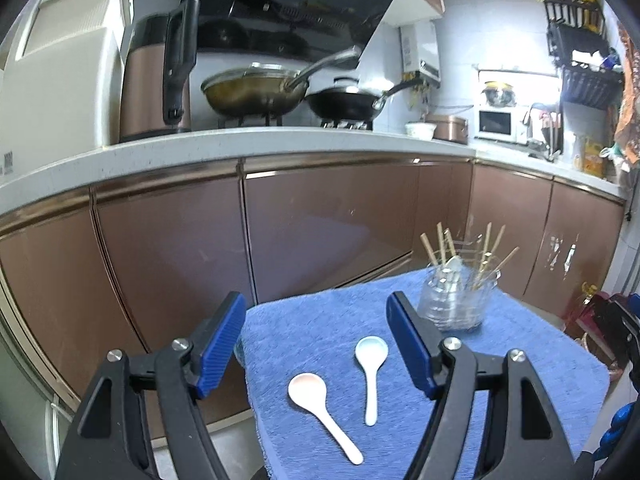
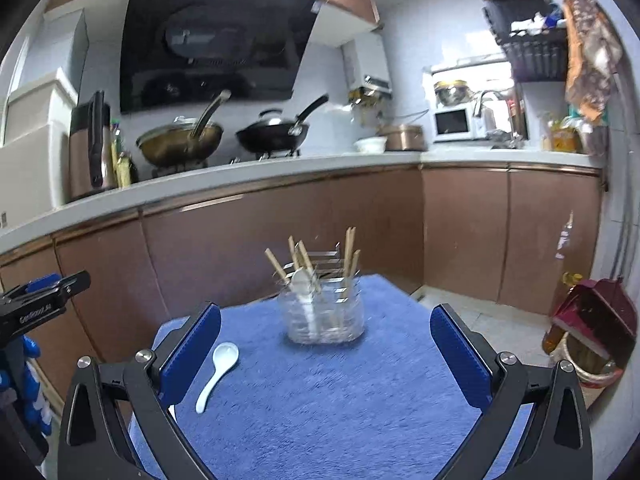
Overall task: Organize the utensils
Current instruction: 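Lower the right tool to the light blue spoon while the left tool reaches the pink spoon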
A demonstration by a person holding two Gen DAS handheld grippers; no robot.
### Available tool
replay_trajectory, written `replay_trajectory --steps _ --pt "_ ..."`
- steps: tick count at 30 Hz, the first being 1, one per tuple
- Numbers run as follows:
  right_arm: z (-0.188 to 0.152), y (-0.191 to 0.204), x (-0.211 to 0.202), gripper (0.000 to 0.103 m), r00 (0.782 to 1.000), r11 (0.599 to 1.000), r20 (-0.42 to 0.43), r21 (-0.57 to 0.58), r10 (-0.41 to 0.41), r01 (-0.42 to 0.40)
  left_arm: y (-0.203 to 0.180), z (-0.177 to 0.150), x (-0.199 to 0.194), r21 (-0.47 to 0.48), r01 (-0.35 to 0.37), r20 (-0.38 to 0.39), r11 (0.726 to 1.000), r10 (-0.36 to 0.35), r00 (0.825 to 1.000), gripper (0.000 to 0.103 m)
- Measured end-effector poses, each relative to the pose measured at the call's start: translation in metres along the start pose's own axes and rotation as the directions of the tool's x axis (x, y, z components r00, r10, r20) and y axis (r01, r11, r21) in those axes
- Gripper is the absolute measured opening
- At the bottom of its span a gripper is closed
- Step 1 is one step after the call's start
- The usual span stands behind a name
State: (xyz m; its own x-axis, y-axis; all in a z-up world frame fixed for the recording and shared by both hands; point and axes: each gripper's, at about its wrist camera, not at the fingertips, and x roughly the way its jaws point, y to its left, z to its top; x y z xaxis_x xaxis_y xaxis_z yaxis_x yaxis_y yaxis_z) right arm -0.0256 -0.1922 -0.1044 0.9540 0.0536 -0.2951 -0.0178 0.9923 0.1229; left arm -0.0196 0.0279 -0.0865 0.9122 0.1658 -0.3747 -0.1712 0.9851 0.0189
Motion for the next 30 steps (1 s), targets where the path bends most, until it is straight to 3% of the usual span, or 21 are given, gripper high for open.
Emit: replay_trajectory --steps 4,6,9,13,15,19,23,26,30 --pt "-0.008 0.006 0.018 0.103 1.000 0.999 -0.008 -0.020 0.026 -0.027 0.010 -0.008 0.029 -0.024 -0.002 -0.075 1.000 0.000 0.997 0.071" --pt "-0.010 0.009 0.031 0.103 0.998 0.998 -0.044 -0.027 0.048 -0.049 0.022 -0.014 0.049 -0.068 0.030 -0.148 0.997 -0.040 0.988 0.071" --pt "-0.014 0.018 0.063 0.103 0.983 0.997 -0.174 -0.030 0.065 -0.071 0.045 -0.028 0.086 -0.193 0.110 -0.288 0.975 -0.163 0.944 0.071" --pt "-0.023 0.034 0.109 0.101 0.934 0.991 -0.336 -0.013 0.120 -0.131 0.071 -0.051 0.129 -0.336 0.159 -0.415 0.928 -0.297 0.860 0.071" --pt "-0.028 0.048 0.132 0.095 0.907 0.985 -0.395 -0.024 0.148 -0.171 0.081 -0.062 0.144 -0.397 0.151 -0.449 0.905 -0.335 0.828 0.070" --pt "-0.041 0.072 0.181 0.076 0.824 0.964 -0.517 0.009 0.233 -0.267 0.096 -0.080 0.169 -0.473 0.132 -0.488 0.871 -0.384 0.784 0.068" --pt "-0.052 0.088 0.224 0.061 0.750 0.949 -0.603 0.034 0.271 -0.315 0.103 -0.093 0.192 -0.505 0.129 -0.523 0.853 -0.421 0.741 0.052" --pt "-0.060 0.095 0.251 0.054 0.709 0.942 -0.643 0.059 0.289 -0.331 0.102 -0.102 0.205 -0.513 0.151 -0.543 0.845 -0.456 0.705 0.043" --pt "-0.073 0.106 0.284 0.046 0.655 0.932 -0.690 0.080 0.308 -0.354 0.099 -0.108 0.215 -0.502 0.176 -0.561 0.847 -0.474 0.679 0.037"
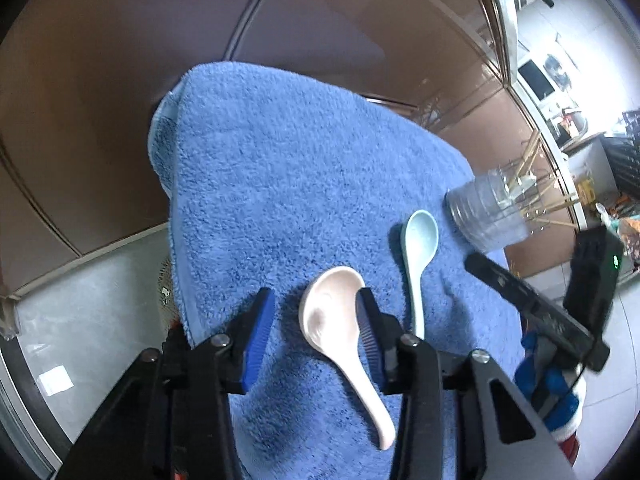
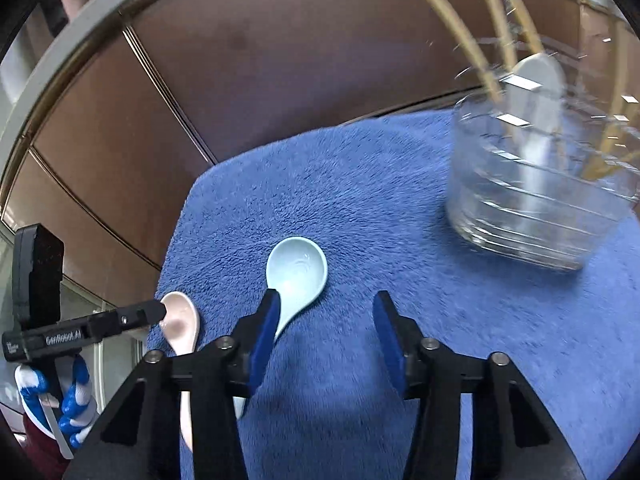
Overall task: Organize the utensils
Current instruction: 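Lower the right tool to the light blue spoon while the left tool reaches the pink spoon, then close the right tool on the light blue spoon while the left tool grasps the pink spoon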
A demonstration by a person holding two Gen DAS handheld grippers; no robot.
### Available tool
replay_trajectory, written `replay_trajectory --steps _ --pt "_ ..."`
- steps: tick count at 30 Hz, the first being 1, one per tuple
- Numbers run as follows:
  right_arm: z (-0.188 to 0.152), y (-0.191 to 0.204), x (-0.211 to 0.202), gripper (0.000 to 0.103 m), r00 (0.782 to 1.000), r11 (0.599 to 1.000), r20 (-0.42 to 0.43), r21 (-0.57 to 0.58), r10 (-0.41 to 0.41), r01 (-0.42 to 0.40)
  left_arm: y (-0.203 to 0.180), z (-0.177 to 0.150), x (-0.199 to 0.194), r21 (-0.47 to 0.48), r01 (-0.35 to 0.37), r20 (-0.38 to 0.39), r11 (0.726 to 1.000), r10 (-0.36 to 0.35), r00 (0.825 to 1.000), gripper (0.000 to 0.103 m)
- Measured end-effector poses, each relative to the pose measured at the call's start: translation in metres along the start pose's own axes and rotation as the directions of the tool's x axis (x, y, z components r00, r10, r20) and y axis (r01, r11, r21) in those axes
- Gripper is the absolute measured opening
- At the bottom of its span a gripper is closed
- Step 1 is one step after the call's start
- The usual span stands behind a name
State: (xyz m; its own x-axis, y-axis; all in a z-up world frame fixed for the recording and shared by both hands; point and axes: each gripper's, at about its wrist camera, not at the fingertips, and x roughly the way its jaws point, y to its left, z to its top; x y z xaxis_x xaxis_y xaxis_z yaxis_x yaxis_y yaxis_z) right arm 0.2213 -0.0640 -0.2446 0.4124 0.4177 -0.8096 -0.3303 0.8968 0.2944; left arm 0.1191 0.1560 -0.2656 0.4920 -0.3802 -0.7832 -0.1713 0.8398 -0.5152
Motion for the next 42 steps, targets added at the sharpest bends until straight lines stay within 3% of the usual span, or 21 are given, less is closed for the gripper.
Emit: replay_trajectory --steps 8,9,11,14,22,28,31,35,37,42 --pt "0.020 -0.004 0.050 0.033 0.995 0.999 -0.090 0.003 0.050 -0.049 -0.009 0.004 0.015 0.064 -0.018 -0.042 0.998 0.021 0.999 0.034" --pt "0.022 -0.005 0.054 0.032 0.994 0.999 -0.100 0.004 0.051 -0.051 -0.010 0.005 0.015 0.072 -0.028 -0.044 0.997 0.031 0.999 0.032" --pt "0.024 -0.004 0.062 0.017 0.992 0.999 -0.119 0.001 0.053 -0.053 -0.011 0.006 0.016 0.087 -0.057 -0.039 0.995 0.061 0.997 0.024" --pt "0.023 0.004 0.062 0.008 0.991 0.998 -0.122 -0.040 0.046 -0.052 -0.011 0.004 0.017 0.104 -0.082 -0.029 0.991 0.086 0.996 0.009" --pt "-0.001 0.021 0.002 0.006 1.000 0.991 0.015 -0.129 -0.022 0.024 -0.030 -0.011 0.000 0.167 -0.127 0.072 0.978 0.116 0.991 0.008" --pt "-0.028 0.002 -0.079 0.006 0.979 0.984 0.167 -0.116 -0.115 0.136 -0.071 -0.017 -0.041 0.248 -0.166 0.204 0.955 0.116 0.972 0.007" --pt "-0.036 -0.011 -0.126 0.006 0.951 0.977 0.257 -0.080 -0.173 0.199 -0.102 -0.015 -0.062 0.289 -0.162 0.263 0.943 0.084 0.961 0.007" --pt "-0.032 -0.023 -0.193 0.006 0.880 0.961 0.407 -0.019 -0.244 0.275 -0.155 0.001 -0.089 0.351 -0.146 0.346 0.925 0.017 0.938 0.007" --pt "-0.024 -0.029 -0.224 0.006 0.833 0.953 0.482 0.015 -0.273 0.303 -0.178 0.011 -0.099 0.371 -0.139 0.381 0.918 -0.015 0.924 0.007" --pt "0.012 -0.028 -0.266 0.006 0.701 0.925 0.630 0.074 -0.333 0.373 -0.246 0.039 -0.112 0.419 -0.171 0.501 0.892 -0.069 0.863 0.007"
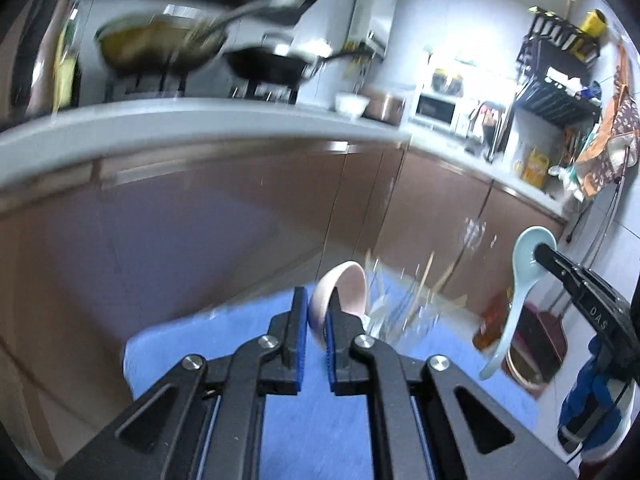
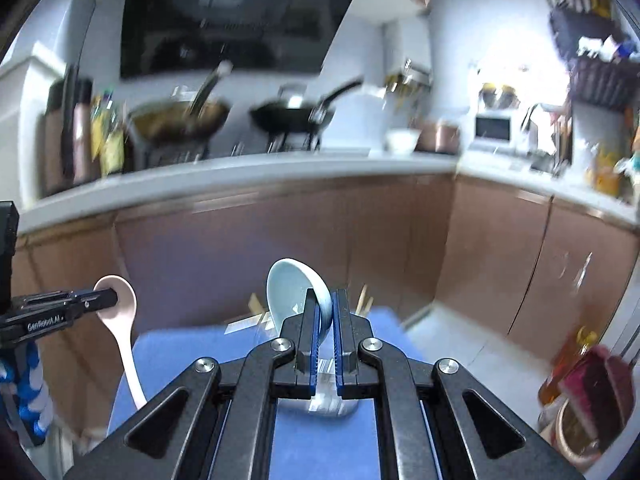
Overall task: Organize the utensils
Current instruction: 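Close the right tool on the light blue spoon while the left tool grasps the pink spoon, then lift both spoons over the glass holder and open both tools to drop them in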
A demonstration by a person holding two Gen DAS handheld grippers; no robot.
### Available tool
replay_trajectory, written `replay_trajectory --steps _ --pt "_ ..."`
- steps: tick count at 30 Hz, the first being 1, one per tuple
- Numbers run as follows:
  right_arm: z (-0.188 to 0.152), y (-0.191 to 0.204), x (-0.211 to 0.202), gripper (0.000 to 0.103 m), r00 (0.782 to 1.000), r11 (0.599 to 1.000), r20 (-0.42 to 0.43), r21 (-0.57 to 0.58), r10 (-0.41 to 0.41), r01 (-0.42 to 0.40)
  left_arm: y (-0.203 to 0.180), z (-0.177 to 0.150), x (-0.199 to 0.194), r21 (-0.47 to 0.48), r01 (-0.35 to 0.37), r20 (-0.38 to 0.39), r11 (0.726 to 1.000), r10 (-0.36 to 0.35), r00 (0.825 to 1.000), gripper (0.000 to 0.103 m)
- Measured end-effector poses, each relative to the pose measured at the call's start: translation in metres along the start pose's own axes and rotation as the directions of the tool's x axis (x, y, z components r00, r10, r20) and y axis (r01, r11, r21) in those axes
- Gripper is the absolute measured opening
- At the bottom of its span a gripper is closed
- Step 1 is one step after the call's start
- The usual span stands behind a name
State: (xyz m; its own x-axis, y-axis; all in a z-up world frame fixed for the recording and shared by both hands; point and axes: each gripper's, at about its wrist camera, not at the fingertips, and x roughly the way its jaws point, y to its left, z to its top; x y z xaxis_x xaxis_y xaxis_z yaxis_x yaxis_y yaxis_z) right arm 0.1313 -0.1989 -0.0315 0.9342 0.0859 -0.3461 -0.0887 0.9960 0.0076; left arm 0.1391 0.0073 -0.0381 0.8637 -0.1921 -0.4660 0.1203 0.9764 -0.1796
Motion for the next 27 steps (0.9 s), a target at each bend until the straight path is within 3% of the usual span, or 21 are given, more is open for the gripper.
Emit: replay_trajectory --steps 3,7,10,16,23,27 --pt "0.023 0.006 0.016 0.006 0.996 0.998 0.076 -0.010 -0.055 0.056 -0.019 0.025 0.017 0.017 -0.013 0.056 1.000 0.012 0.998 0.007" --pt "0.032 0.006 0.047 0.006 0.989 0.995 0.109 -0.014 -0.100 0.102 -0.035 0.042 0.050 0.033 -0.040 0.095 0.999 0.036 0.995 0.007" --pt "0.029 0.006 0.076 0.006 0.985 0.990 0.118 -0.045 -0.127 0.134 -0.044 0.044 0.083 0.080 -0.102 0.127 0.992 0.091 0.988 0.007" --pt "0.003 0.003 0.116 0.006 0.982 0.982 0.100 -0.081 -0.160 0.168 -0.055 0.032 0.138 0.149 -0.154 0.156 0.977 0.131 0.979 0.007" --pt "-0.028 -0.001 0.141 0.007 0.983 0.980 0.064 -0.093 -0.171 0.177 -0.065 0.002 0.171 0.193 -0.189 0.187 0.963 0.153 0.970 0.007" --pt "-0.044 -0.002 0.152 0.007 0.987 0.982 0.025 -0.092 -0.161 0.162 -0.063 -0.015 0.184 0.173 -0.178 0.160 0.969 0.151 0.976 0.008"
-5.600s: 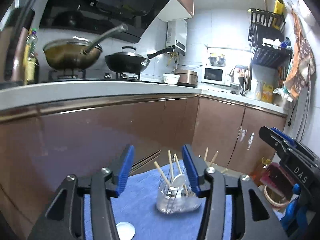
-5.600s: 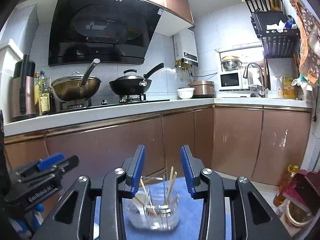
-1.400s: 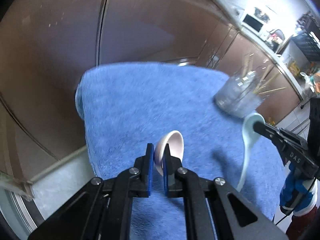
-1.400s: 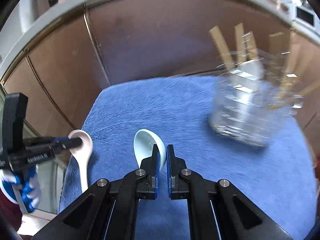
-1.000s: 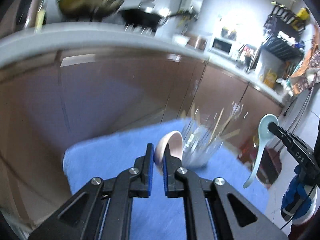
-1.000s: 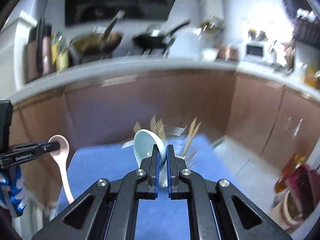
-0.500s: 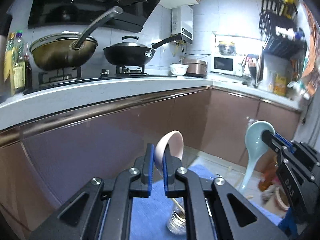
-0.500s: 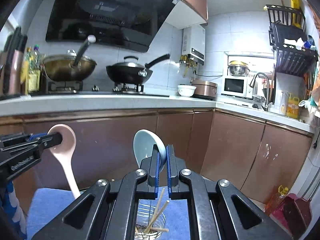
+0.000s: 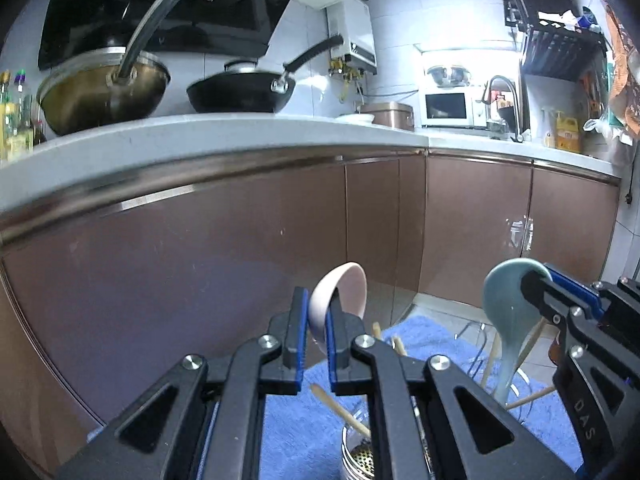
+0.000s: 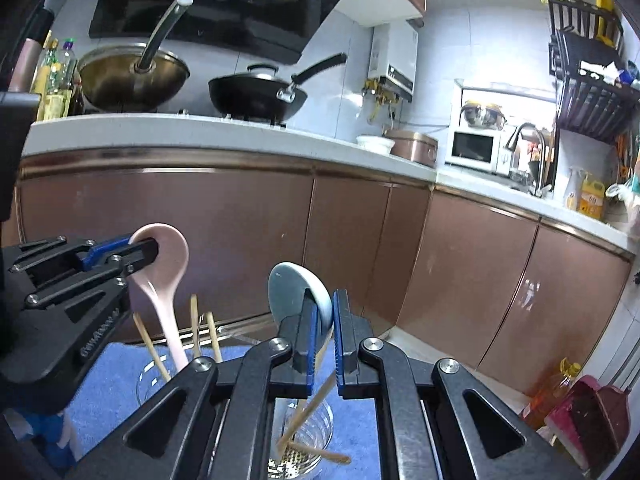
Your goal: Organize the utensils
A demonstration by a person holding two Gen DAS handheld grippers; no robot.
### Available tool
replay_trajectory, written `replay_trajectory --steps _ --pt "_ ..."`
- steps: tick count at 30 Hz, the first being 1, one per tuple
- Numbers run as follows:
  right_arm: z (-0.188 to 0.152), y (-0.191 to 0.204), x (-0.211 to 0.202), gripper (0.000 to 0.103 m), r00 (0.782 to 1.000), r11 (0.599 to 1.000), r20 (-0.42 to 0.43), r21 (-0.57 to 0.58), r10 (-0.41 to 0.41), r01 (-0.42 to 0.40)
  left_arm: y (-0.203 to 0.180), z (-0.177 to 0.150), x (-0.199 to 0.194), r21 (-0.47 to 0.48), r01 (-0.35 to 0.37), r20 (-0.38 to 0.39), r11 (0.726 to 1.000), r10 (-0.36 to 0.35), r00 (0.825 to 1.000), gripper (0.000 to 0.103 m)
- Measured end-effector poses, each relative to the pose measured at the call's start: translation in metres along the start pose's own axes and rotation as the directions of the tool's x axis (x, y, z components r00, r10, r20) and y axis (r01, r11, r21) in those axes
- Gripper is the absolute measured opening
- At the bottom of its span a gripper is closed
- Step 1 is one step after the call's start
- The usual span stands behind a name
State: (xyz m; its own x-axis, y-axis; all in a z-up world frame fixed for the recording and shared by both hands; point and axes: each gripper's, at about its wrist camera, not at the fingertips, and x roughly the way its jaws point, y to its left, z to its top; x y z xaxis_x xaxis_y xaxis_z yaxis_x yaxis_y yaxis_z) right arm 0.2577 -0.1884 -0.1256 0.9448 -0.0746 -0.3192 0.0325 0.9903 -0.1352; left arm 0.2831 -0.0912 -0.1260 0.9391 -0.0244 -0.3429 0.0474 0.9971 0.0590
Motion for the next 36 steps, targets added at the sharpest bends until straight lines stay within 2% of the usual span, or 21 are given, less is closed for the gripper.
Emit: replay_trajectory --steps 3,7,13,15,19,21,27,32,36 --pt "-0.011 0.000 0.003 0.010 1.000 1.000 -0.025 0.008 0.009 -0.009 0.002 -0.011 0.004 -0.020 0.016 -0.021 1.000 -0.017 1.000 0.009" --pt "-0.014 -0.003 -0.004 0.035 1.000 0.999 -0.026 0.031 0.017 -0.016 0.002 -0.013 0.000 -0.043 0.089 -0.046 0.995 -0.091 0.995 0.012" --pt "0.004 -0.009 -0.034 0.037 1.000 0.999 0.016 0.044 0.011 -0.012 0.007 0.003 -0.028 -0.054 0.108 -0.015 0.993 -0.109 0.994 0.024" --pt "0.011 -0.012 -0.051 0.039 0.999 0.999 0.036 0.050 0.006 -0.008 0.012 0.011 -0.043 -0.055 0.111 0.002 0.992 -0.111 0.994 0.034" --pt "0.025 -0.019 -0.081 0.049 0.997 0.999 0.072 0.053 -0.005 0.001 0.023 0.025 -0.074 -0.055 0.108 0.020 0.993 -0.108 0.994 0.042" --pt "0.032 -0.022 -0.097 0.052 0.997 0.998 0.083 0.059 -0.009 0.004 0.032 0.031 -0.090 -0.063 0.099 0.019 0.993 -0.098 0.995 0.050" --pt "0.038 -0.033 -0.141 0.066 0.996 0.997 0.088 0.073 -0.005 -0.002 0.057 0.036 -0.137 -0.066 0.052 0.004 0.997 -0.052 0.999 0.059" --pt "0.032 -0.041 -0.172 0.078 0.997 0.997 0.077 0.082 -0.013 0.006 0.074 0.027 -0.170 -0.067 0.012 -0.014 0.998 -0.013 1.000 0.061" --pt "0.020 -0.047 -0.193 0.083 0.998 0.995 0.055 0.099 -0.032 0.026 0.083 0.011 -0.194 -0.053 -0.075 -0.001 0.996 0.075 0.997 0.062"
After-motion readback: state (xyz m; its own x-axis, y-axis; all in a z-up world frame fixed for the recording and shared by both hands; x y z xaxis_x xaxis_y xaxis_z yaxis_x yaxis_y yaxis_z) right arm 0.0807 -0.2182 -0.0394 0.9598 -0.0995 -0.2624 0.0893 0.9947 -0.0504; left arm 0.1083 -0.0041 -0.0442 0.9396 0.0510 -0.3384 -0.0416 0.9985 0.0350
